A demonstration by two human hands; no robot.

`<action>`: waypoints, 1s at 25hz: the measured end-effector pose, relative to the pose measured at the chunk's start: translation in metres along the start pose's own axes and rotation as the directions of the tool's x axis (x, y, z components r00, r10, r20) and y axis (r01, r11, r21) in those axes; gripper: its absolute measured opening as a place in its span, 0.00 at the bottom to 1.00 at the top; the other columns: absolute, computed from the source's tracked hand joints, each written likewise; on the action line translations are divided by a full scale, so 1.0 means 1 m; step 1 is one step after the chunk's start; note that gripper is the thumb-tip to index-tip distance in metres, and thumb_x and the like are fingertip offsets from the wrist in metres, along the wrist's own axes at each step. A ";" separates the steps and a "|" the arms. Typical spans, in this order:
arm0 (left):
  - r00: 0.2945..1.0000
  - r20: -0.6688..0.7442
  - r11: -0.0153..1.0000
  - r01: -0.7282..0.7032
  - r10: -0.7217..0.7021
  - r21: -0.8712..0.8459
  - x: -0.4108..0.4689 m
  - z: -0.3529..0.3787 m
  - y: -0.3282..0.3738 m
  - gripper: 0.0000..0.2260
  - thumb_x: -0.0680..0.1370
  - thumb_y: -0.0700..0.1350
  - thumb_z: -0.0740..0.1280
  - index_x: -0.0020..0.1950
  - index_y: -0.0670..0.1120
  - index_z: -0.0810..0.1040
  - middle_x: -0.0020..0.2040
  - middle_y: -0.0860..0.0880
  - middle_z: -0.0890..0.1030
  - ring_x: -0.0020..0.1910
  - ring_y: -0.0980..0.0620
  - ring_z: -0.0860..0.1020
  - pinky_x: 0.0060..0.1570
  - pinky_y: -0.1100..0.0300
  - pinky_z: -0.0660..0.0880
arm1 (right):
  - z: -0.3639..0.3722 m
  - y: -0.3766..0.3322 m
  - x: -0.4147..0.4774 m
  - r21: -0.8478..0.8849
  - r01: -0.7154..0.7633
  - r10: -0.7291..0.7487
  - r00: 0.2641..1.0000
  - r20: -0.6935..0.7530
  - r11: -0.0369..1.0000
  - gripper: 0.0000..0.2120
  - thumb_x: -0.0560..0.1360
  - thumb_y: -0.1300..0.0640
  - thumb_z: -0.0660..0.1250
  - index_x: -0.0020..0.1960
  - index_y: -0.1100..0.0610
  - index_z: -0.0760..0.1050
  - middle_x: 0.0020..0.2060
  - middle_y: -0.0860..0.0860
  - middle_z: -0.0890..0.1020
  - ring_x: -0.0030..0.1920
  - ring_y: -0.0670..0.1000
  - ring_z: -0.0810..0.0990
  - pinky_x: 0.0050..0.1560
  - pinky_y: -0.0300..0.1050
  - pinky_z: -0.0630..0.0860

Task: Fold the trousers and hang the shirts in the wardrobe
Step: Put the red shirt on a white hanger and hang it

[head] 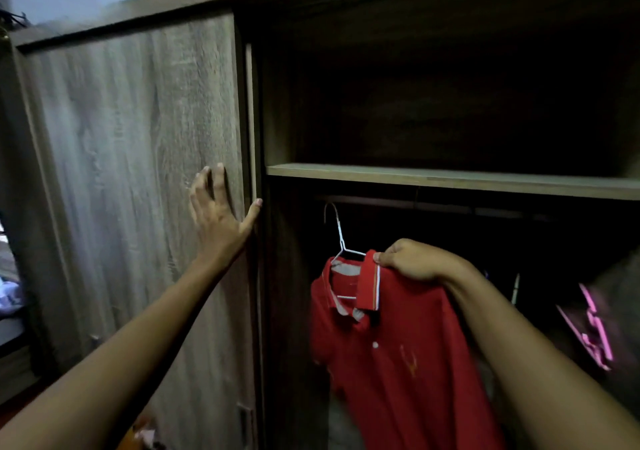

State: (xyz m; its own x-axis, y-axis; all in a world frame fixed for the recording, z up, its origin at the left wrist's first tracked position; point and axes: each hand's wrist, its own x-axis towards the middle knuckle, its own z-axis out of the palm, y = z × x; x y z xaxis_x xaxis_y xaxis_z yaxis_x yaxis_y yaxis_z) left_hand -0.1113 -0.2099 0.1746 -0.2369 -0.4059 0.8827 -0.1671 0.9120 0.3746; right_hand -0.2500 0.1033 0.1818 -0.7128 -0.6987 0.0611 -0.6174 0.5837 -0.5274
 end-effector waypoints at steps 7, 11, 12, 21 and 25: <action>0.989 -0.122 0.995 -0.090 0.084 -0.049 0.002 0.026 -0.017 0.38 0.76 0.58 0.68 0.80 0.47 0.55 0.78 0.39 0.57 0.78 0.39 0.55 0.75 0.37 0.54 | 0.056 -0.038 0.062 0.494 0.021 0.103 0.969 -0.223 0.869 0.19 0.81 0.59 0.59 0.33 0.58 0.76 0.25 0.52 0.80 0.22 0.46 0.76 0.29 0.36 0.71; 0.981 -0.155 0.990 -0.129 0.119 -0.051 0.004 0.029 -0.020 0.37 0.76 0.55 0.69 0.80 0.45 0.58 0.78 0.37 0.58 0.77 0.38 0.56 0.72 0.32 0.57 | 0.081 -0.057 0.100 0.566 0.015 0.151 0.957 -0.246 0.824 0.23 0.82 0.59 0.56 0.31 0.58 0.78 0.23 0.49 0.82 0.25 0.44 0.80 0.30 0.34 0.76; 0.979 -0.161 0.989 -0.136 0.127 -0.050 0.004 0.030 -0.021 0.36 0.77 0.55 0.68 0.79 0.44 0.58 0.78 0.37 0.58 0.78 0.38 0.56 0.72 0.32 0.57 | 0.088 -0.058 0.114 0.569 0.016 0.162 0.952 -0.261 0.822 0.21 0.80 0.57 0.57 0.32 0.60 0.79 0.27 0.51 0.83 0.28 0.46 0.83 0.35 0.38 0.80; 0.985 -0.138 0.991 -0.117 0.107 -0.068 -0.001 0.034 -0.022 0.36 0.77 0.59 0.66 0.80 0.46 0.58 0.79 0.39 0.57 0.79 0.40 0.54 0.73 0.33 0.55 | 0.147 -0.055 0.146 0.631 -0.114 0.220 0.971 -0.092 0.767 0.18 0.82 0.61 0.57 0.34 0.58 0.73 0.26 0.55 0.74 0.21 0.45 0.70 0.23 0.38 0.67; 0.993 -0.065 0.991 -0.102 0.097 -0.087 0.002 0.025 -0.022 0.36 0.77 0.60 0.65 0.80 0.47 0.57 0.80 0.41 0.55 0.80 0.42 0.52 0.74 0.33 0.54 | 0.151 -0.080 0.125 0.752 -0.087 0.237 0.967 -0.095 0.653 0.09 0.80 0.67 0.57 0.52 0.57 0.74 0.37 0.54 0.78 0.29 0.45 0.77 0.25 0.35 0.74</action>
State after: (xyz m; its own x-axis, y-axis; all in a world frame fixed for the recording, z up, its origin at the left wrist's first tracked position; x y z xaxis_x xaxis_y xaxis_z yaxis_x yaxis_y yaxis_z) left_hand -0.1321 -0.2318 0.1607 -0.1894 -0.3109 0.9314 -0.0581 0.9504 0.3055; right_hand -0.2400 -0.0929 0.1038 -0.8672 -0.4977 0.0142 -0.0912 0.1309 -0.9872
